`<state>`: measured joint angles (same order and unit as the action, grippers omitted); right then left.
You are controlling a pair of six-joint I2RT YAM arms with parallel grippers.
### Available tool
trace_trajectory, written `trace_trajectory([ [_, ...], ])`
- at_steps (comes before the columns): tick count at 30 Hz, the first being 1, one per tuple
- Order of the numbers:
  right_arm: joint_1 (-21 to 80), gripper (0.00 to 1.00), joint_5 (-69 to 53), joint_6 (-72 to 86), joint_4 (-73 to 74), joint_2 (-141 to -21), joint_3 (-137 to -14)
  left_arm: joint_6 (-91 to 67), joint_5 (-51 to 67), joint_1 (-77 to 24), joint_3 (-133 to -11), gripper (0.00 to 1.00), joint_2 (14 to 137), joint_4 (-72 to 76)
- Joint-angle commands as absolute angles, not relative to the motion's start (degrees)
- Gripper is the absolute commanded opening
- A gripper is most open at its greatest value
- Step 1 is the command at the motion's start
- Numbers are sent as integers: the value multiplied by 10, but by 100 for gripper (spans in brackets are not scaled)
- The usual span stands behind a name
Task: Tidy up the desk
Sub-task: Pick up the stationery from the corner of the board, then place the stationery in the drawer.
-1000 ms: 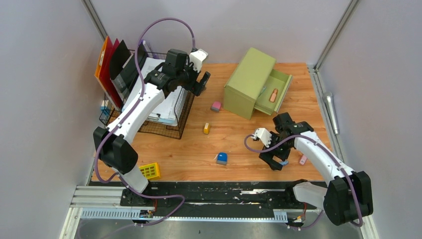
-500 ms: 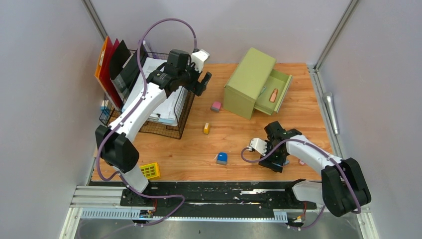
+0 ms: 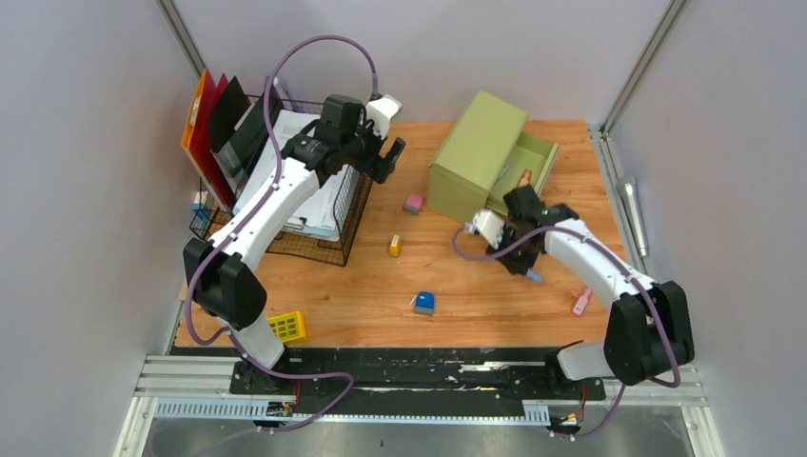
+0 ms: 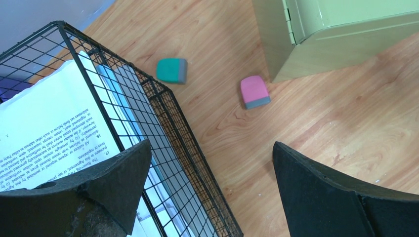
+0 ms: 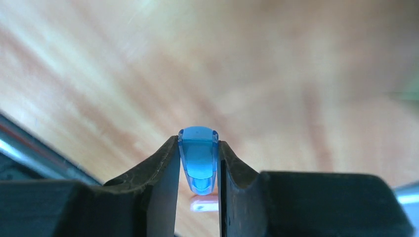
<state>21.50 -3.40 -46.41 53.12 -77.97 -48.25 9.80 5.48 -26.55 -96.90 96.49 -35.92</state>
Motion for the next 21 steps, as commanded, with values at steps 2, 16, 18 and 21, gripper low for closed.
trace_trajectory([
  [2, 140, 0, -132, -386, 539, -818, -738, 118, 9, -255, -971, 100, 945, -384],
  [16, -11, 41, -235, -132, 546, -1102, -1137, 106, 22, -255, -967, 100, 922, -383],
  [18, -16, 58, -245, -119, 536, -1103, -1138, 108, 19, -255, -964, 100, 919, -384],
  [21, -16, 90, -269, -117, 502, -1069, -1103, 112, 13, -255, -956, 100, 915, -382],
])
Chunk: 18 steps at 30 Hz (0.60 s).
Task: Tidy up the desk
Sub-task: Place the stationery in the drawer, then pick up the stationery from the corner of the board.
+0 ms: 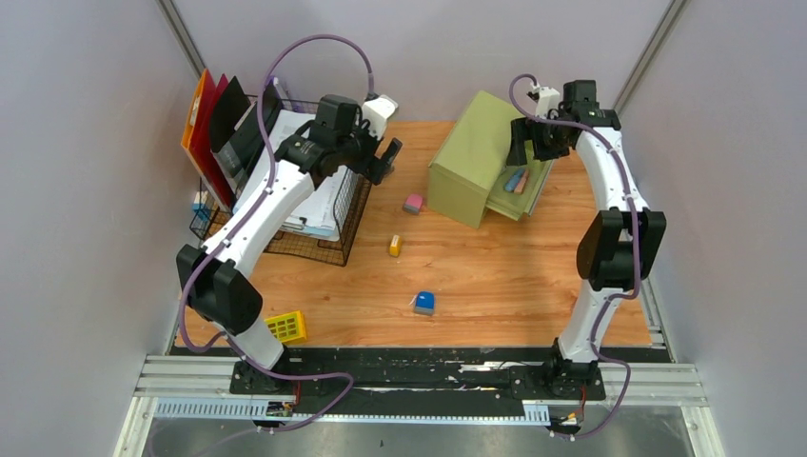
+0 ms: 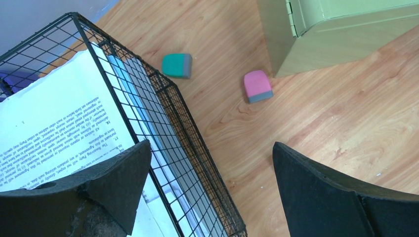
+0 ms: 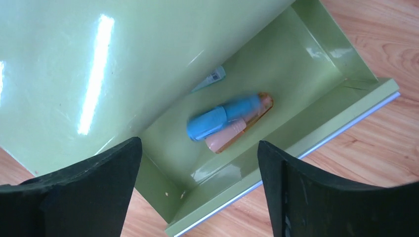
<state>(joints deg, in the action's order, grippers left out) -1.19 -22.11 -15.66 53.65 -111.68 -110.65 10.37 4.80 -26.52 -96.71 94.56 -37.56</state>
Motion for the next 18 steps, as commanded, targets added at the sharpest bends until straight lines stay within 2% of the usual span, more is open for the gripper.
trace_trajectory([
  [1, -16, 94, -278, -118, 487, -1053, -1085, 113, 10, -255, -955, 100, 913, -382],
  [5, -8, 100, -343, -145, 440, -976, -1012, 132, 19, -255, -941, 100, 909, -387],
  [13, 37, 100, -494, -203, 375, -855, -857, 201, 129, -255, -925, 100, 893, -443],
  [18, 104, 100, -483, -253, 389, -834, -821, 222, 157, -255, -936, 100, 882, -473],
])
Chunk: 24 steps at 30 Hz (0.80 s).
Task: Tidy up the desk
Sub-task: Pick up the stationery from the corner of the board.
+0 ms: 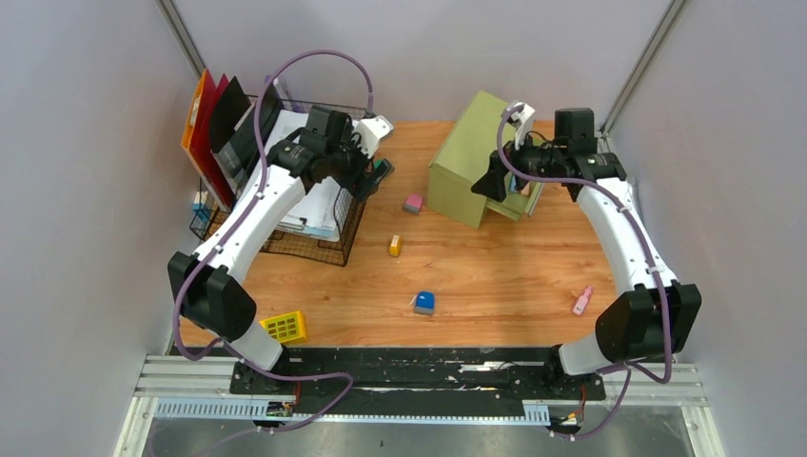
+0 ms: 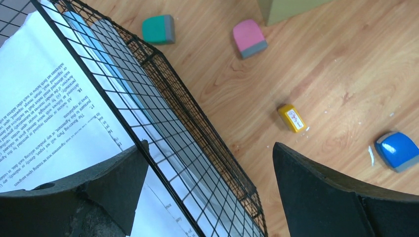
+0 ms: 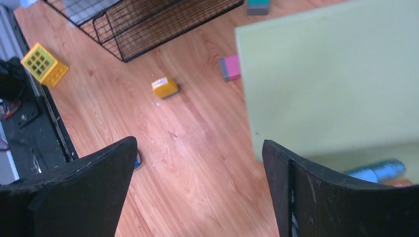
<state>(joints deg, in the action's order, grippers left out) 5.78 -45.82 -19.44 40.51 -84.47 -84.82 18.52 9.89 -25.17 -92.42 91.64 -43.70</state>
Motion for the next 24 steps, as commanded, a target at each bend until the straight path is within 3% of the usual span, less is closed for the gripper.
trace_trajectory([
  [1, 128, 100, -460, -271, 392, -831, -812, 223, 155, -256, -942, 100, 882, -477],
  [4, 196, 100, -402, -313, 383, -822, -783, 221, 137, -256, -953, 100, 877, -481],
  [9, 217, 100, -385, -310, 355, -837, -767, 222, 64, -255, -972, 100, 854, -461],
  [17, 205, 100, -312, -252, 318, -826, -773, 221, -26, -255, -1029, 100, 838, -450],
  [24, 125, 100, -228, -196, 307, -764, -735, 209, -32, -255, -1051, 100, 842, -423],
])
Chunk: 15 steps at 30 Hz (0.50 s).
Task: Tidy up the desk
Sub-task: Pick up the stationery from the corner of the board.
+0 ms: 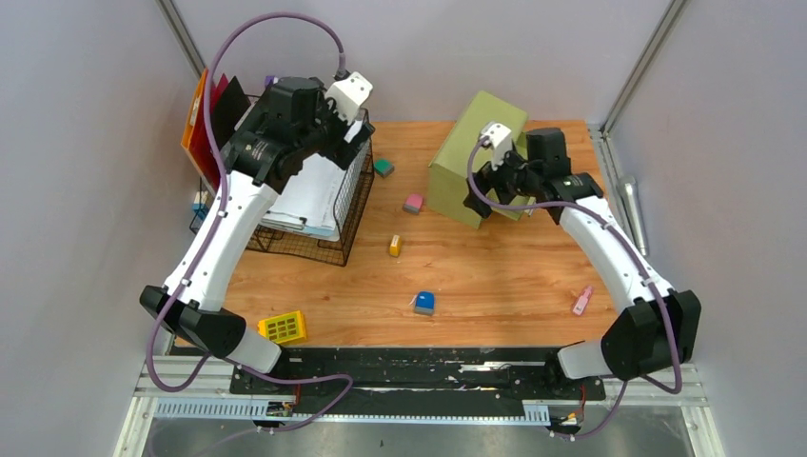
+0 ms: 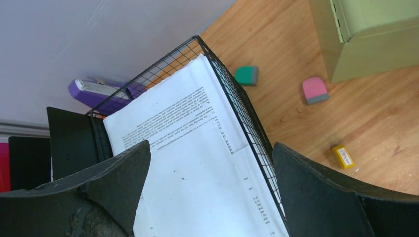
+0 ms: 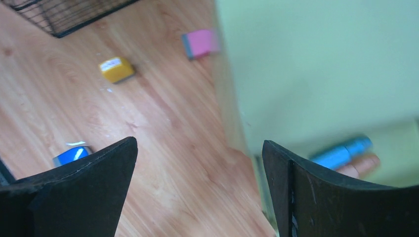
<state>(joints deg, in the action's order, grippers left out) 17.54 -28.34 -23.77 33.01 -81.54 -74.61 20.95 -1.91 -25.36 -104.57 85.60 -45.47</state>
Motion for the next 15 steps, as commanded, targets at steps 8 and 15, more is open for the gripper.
trace_trajectory([
  [8, -168, 100, -379, -159, 352, -740, -726, 195, -6, -255, -988, 100, 821, -345],
  [15, -248, 100, -393, -143, 333, -745, -697, 244, -39, -261, -988, 100, 835, -318],
])
